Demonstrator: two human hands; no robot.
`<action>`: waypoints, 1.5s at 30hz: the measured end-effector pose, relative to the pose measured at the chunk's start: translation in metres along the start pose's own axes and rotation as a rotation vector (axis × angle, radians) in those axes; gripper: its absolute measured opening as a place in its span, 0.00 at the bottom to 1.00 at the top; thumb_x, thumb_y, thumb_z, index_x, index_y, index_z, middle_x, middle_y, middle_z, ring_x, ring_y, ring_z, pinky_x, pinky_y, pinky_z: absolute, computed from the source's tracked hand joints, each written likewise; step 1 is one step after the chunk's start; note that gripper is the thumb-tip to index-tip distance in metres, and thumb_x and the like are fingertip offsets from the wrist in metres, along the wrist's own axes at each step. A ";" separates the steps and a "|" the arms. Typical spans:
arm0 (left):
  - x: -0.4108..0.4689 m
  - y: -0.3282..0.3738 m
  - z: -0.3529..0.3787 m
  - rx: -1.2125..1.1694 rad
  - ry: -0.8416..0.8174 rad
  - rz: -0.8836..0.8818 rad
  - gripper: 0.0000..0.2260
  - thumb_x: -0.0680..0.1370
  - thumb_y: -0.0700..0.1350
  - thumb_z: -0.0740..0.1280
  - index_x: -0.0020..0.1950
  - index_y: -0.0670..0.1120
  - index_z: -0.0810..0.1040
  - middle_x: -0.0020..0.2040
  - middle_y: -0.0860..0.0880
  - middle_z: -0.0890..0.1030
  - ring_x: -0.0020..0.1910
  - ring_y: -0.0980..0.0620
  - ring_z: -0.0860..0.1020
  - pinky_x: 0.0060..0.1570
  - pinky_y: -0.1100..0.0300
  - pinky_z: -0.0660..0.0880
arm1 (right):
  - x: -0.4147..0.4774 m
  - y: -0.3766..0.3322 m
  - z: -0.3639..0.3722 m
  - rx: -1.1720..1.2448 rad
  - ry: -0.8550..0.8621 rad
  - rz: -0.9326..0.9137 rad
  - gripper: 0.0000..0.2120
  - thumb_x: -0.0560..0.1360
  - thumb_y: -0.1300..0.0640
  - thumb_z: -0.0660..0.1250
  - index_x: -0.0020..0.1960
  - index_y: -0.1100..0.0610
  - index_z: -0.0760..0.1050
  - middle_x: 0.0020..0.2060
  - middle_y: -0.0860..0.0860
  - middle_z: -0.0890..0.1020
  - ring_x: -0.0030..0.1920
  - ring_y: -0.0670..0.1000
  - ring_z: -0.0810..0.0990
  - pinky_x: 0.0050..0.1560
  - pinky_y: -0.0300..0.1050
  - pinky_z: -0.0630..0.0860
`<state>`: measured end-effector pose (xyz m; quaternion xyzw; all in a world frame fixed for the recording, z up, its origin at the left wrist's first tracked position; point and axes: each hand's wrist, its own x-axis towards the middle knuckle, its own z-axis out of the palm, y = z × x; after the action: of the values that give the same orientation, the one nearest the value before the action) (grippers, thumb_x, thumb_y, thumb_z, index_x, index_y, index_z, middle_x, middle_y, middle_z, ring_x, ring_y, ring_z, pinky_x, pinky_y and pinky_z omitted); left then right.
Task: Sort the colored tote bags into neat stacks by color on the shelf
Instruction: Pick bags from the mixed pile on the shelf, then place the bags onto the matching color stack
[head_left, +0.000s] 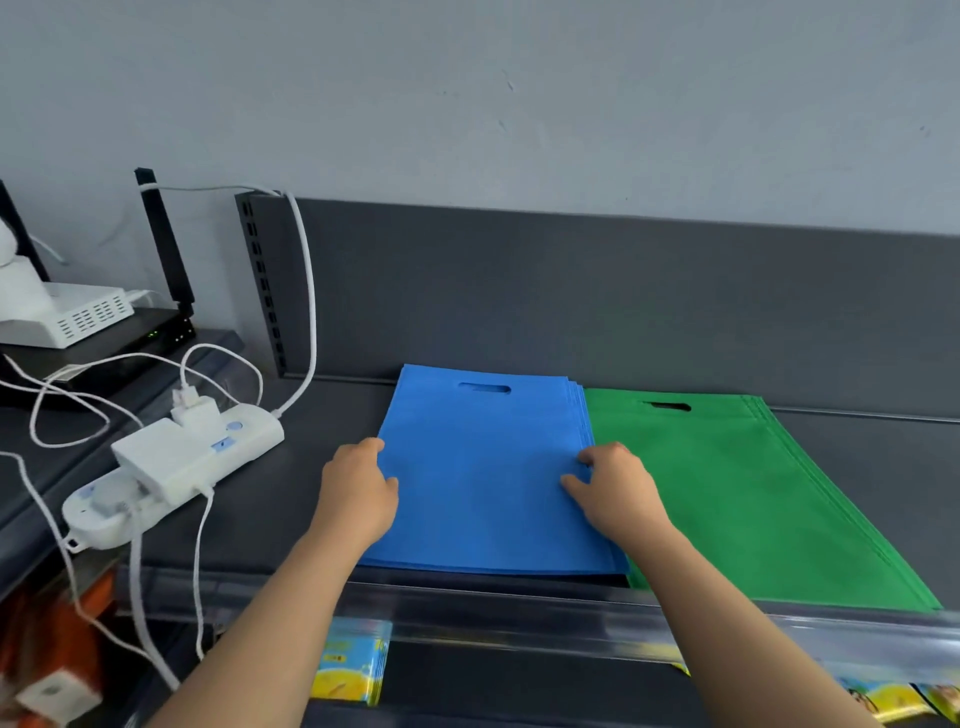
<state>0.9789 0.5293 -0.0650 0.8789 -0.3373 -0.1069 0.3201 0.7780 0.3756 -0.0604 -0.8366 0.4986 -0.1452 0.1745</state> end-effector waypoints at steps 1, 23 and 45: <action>0.000 0.000 0.000 0.028 -0.008 -0.002 0.23 0.80 0.40 0.62 0.74 0.44 0.63 0.72 0.44 0.64 0.65 0.45 0.69 0.52 0.58 0.72 | -0.001 0.000 0.000 -0.014 0.008 -0.006 0.17 0.76 0.51 0.65 0.61 0.60 0.74 0.59 0.55 0.75 0.53 0.56 0.77 0.49 0.46 0.74; -0.088 0.167 0.084 0.171 0.103 0.670 0.18 0.80 0.51 0.60 0.68 0.49 0.72 0.64 0.52 0.76 0.63 0.50 0.72 0.62 0.56 0.66 | -0.082 0.128 -0.107 -0.174 0.301 -0.021 0.17 0.78 0.51 0.62 0.61 0.60 0.75 0.58 0.53 0.79 0.58 0.54 0.77 0.58 0.47 0.72; -0.258 0.455 0.322 0.061 -0.019 0.908 0.15 0.78 0.51 0.64 0.62 0.47 0.78 0.56 0.52 0.81 0.56 0.47 0.75 0.55 0.54 0.71 | -0.166 0.477 -0.286 -0.262 0.405 0.241 0.21 0.79 0.46 0.59 0.68 0.54 0.70 0.66 0.48 0.74 0.67 0.51 0.70 0.64 0.43 0.66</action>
<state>0.4168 0.2833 -0.0323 0.6498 -0.6944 0.0464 0.3056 0.2081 0.2697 -0.0237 -0.7406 0.6337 -0.2221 -0.0227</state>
